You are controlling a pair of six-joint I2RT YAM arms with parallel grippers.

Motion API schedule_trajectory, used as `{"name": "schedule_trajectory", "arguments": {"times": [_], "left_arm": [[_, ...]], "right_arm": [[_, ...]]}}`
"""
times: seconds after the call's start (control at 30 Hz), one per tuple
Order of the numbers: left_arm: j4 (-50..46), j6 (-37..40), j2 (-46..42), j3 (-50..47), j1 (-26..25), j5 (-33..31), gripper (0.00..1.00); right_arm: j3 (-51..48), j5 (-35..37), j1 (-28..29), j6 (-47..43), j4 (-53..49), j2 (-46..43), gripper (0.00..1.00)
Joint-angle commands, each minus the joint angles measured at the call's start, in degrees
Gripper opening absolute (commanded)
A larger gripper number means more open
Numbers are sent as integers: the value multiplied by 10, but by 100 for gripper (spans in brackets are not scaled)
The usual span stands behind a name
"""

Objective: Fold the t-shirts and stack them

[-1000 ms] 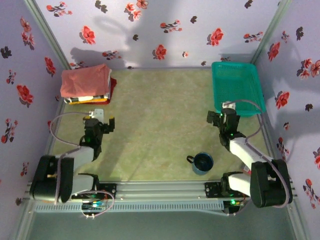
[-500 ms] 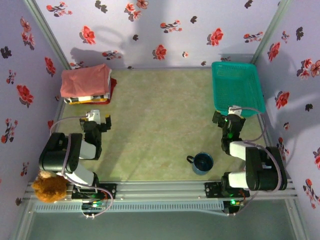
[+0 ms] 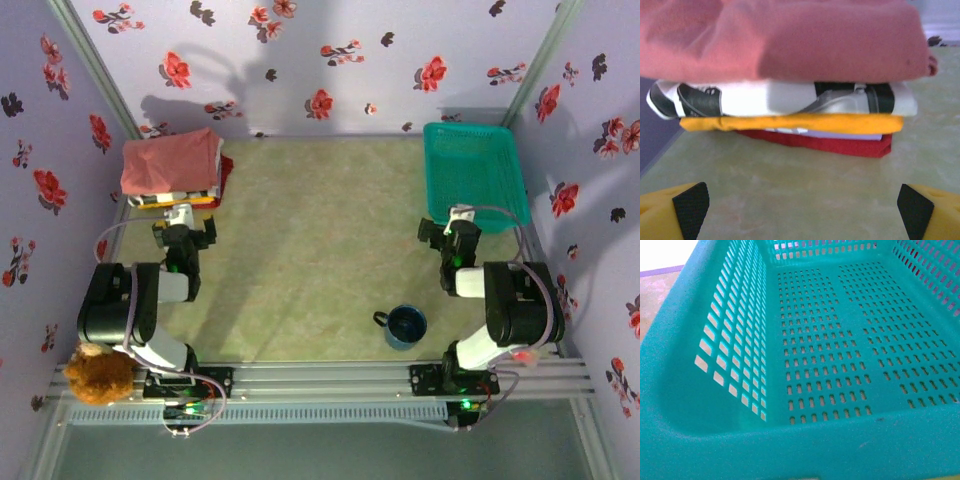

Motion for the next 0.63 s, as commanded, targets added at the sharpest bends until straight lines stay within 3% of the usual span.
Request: {"name": "schedule_trajectory", "arguments": {"times": [0.0,0.6], "left_arm": [[-23,-11,-9,5,3,-14,99],[-20,-11,-10,2,3,-12,99]], "right_arm": [[12,-13,-4,-7,4,2,99],[13,-15,-4,-6,3,2,99]]}}
